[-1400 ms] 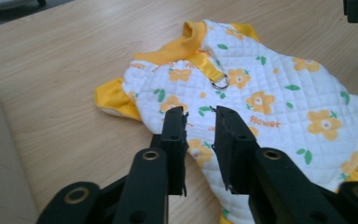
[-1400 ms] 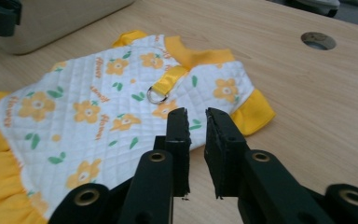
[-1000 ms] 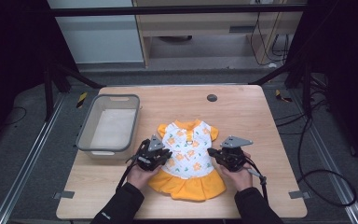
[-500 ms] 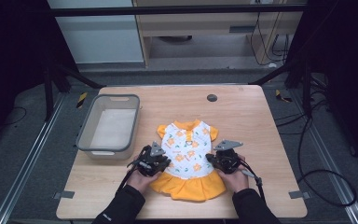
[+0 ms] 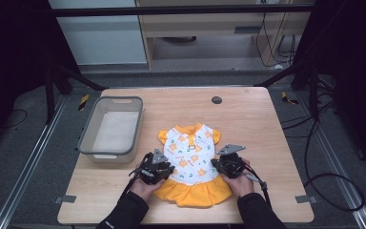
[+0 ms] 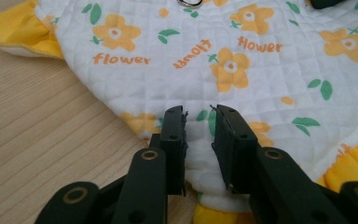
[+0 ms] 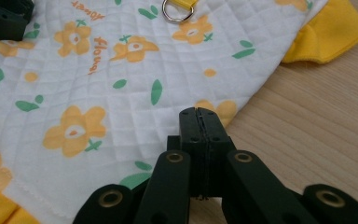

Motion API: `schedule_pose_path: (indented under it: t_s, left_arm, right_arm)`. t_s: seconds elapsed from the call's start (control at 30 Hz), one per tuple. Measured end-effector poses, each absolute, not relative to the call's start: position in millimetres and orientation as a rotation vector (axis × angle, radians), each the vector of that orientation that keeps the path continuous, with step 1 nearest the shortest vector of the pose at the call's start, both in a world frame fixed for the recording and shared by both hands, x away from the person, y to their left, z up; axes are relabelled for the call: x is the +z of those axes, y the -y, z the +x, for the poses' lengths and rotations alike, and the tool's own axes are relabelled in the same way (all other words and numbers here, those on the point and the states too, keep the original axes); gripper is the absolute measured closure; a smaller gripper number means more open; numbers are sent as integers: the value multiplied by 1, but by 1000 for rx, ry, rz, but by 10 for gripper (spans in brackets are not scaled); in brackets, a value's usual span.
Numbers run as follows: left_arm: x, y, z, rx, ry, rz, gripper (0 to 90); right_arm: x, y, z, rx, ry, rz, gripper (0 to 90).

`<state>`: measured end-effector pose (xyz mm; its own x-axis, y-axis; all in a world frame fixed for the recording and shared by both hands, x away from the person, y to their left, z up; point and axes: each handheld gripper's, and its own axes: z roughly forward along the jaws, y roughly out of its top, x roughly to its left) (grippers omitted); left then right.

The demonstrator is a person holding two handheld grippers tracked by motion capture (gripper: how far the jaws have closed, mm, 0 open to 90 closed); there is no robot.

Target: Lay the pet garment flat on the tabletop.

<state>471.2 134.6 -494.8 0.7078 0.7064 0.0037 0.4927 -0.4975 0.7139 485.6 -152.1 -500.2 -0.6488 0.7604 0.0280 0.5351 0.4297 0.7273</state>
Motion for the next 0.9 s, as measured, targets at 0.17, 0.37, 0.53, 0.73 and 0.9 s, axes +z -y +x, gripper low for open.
schedule_pose_path:
  t_s: [0.17, 0.37, 0.53, 0.73, 0.9]
  left_arm:
    - [-495, -135, 469, 402, -913, 2189, 677]
    - [-485, -141, 466, 393, -928, 2141, 611]
    - [-473, -151, 457, 396, -915, 2107, 565]
    - [-469, -170, 441, 386, -910, 2083, 495]
    - [-470, -185, 430, 392, -903, 2078, 431]
  right_arm:
    - [-500, 153, 482, 1051, -2382, 1123, 899]
    - [-494, 157, 478, 1118, -2351, 1124, 858]
    - [-484, 169, 469, 1202, -2282, 1109, 769]
    - [-481, 188, 459, 1186, -2206, 1134, 545]
    - [-485, 199, 453, 1180, -2158, 1217, 348]
